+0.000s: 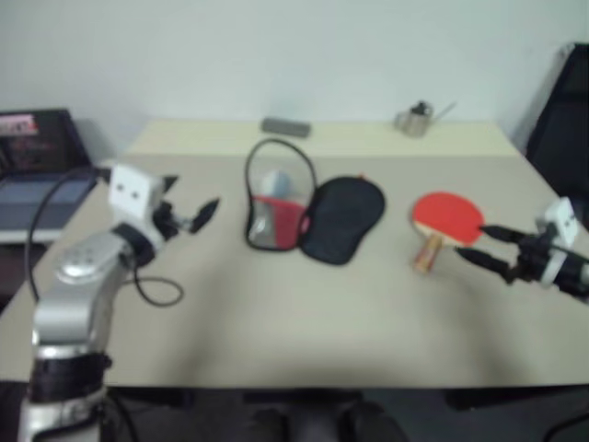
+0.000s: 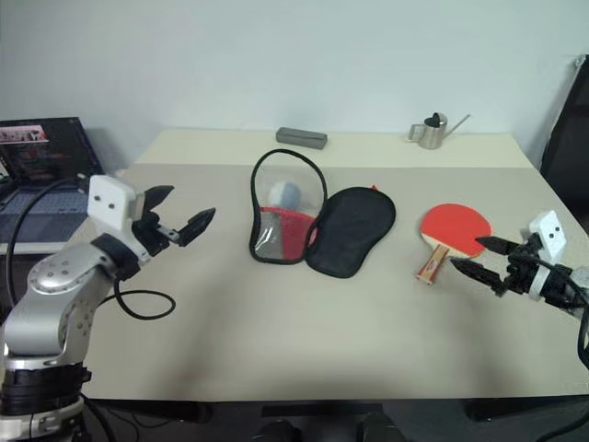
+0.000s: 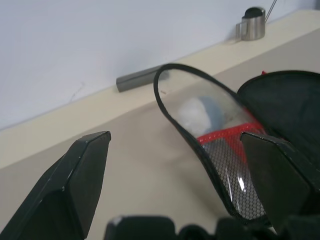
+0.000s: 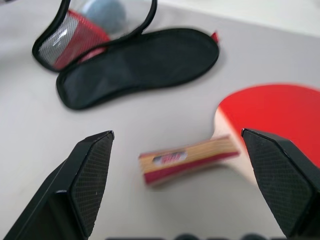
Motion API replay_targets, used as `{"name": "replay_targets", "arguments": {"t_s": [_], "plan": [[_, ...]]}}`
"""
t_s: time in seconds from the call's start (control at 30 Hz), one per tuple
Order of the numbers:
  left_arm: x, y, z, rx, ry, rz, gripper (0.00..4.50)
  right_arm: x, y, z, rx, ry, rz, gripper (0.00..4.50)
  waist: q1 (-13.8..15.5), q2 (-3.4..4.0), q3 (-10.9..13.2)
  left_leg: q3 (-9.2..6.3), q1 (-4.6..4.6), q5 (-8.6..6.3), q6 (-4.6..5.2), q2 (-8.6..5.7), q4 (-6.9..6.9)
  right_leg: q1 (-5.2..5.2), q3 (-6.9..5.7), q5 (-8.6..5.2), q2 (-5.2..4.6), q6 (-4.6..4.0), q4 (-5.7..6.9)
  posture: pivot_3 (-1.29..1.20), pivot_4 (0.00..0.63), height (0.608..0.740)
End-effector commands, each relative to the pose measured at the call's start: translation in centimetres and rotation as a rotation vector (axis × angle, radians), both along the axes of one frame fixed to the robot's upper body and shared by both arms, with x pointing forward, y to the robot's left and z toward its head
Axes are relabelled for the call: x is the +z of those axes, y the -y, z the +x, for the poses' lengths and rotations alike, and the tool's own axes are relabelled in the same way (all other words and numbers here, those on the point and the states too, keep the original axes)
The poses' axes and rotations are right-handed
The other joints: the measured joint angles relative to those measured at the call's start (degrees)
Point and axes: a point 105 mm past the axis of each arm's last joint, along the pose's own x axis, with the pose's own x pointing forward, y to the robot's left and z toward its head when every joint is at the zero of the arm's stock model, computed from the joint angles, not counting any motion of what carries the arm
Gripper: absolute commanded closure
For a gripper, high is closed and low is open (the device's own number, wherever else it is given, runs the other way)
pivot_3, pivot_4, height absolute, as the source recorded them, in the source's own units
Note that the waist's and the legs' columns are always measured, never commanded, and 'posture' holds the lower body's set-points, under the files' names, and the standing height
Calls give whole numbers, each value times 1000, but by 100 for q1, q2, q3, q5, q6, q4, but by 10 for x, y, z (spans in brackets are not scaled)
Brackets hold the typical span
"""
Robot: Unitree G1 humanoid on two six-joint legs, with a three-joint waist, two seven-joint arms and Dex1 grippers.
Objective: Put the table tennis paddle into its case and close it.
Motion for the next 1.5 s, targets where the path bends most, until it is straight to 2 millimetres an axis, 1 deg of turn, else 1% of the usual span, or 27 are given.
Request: {"name": "replay_targets", "arguments": {"t_s": [0.03, 0.13, 0.2, 0.33, 0.43, 0.5, 0.6, 0.7, 0.83, 1.0, 1.23, 1.3, 1.4, 1.5], "plan": [[3, -1, 1, 13, 18, 24, 0, 20, 0, -7, 8, 46, -8, 34, -3, -2, 2, 2, 1, 0, 0, 0, 1, 0, 0, 0, 0, 0, 1, 0, 150, 740], [1, -4, 4, 19, 26, 11, 0, 22, -2, -10, 7, 48, -5, 34, -2, -3, 2, 5, 6, 0, 0, 0, 4, 2, 0, 0, 0, 0, 6, 0, 150, 740], [4, -3, 4, 21, 43, -14, 0, 23, -4, -12, 11, 47, -4, 34, 1, -5, 3, 2, 8, 0, 0, 0, 4, 5, -1, 0, 1, 0, 5, 0, 150, 740], [6, 2, 3, -21, 39, -56, 0, 29, -7, -11, 16, 61, -1, 34, 1, -14, 8, 4, 6, 0, 0, 0, 4, 5, -1, 0, 0, 0, 2, 0, 150, 740], [6, 1, 1, -32, 29, -79, 0, 27, -9, -10, 24, 60, 9, 34, 1, -14, 9, 3, 6, 0, 0, 0, 3, 5, -1, 0, 0, 0, 3, 0, 150, 740], [1, 2, -4, -87, -8, -79, 0, 26, -16, -12, 47, 59, 24, 34, -2, -14, 9, 2, 6, 0, 0, 0, 3, 5, -1, 0, 0, 0, 3, 0, 150, 740], [-10, 2, -4, -131, -76, -47, 0, 31, -25, -18, 105, 59, 20, 34, -5, -14, 9, 4, 6, 0, 0, 0, 3, 4, -1, 0, 1, 0, 3, 0, 150, 740], [-14, 1, 1, -155, -99, -34, 0, 33, -27, -20, 120, 60, 13, 34, 2, -14, 9, 3, 7, 0, 0, 0, 3, 5, -5, 0, 2, 0, 3, 0, 150, 740], [-10, 3, 9, -176, -91, -31, 0, 33, -31, -21, 141, 68, -5, 34, 8, -31, 19, 1, 7, 0, 0, 0, 4, 6, -10, 0, 2, 0, 3, 0, 150, 740], [-6, 9, 14, -230, -85, -4, 0, 34, -42, -21, 179, 76, -5, 34, 7, -35, 22, 1, 4, 0, 0, 0, 2, 5, -9, 0, 1, -1, -3, 0, 150, 740], [-9, 10, 24, -248, -105, 23, 0, 35, -57, -17, 241, 88, -22, 34, -5, -38, 24, 2, 6, 0, 0, 0, 3, 4, -10, 0, 2, -1, 2, 0, 150, 740], [-12, 11, 28, -241, -118, 13, 0, 35, -60, -15, 250, 90, -25, 34, -5, -40, 26, 2, 6, 0, 0, 1, 3, 4, -10, 0, 2, -1, 1, 0, 150, 740], [-30, 12, 32, -233, -170, 14, 0, 33, -63, -13, 257, 93, -31, 34, 4, -42, 27, 0, 3, 0, 0, 1, 2, 2, -9, 0, 1, -1, 0, 0, 150, 740], [-40, 15, 36, -222, -188, -9, 0, 34, -64, -12, 245, 103, -27, 34, 5, -46, 29, -1, 2, 0, 0, 0, 3, 2, -9, 0, 1, -1, 0, 0, 150, 740]]}}
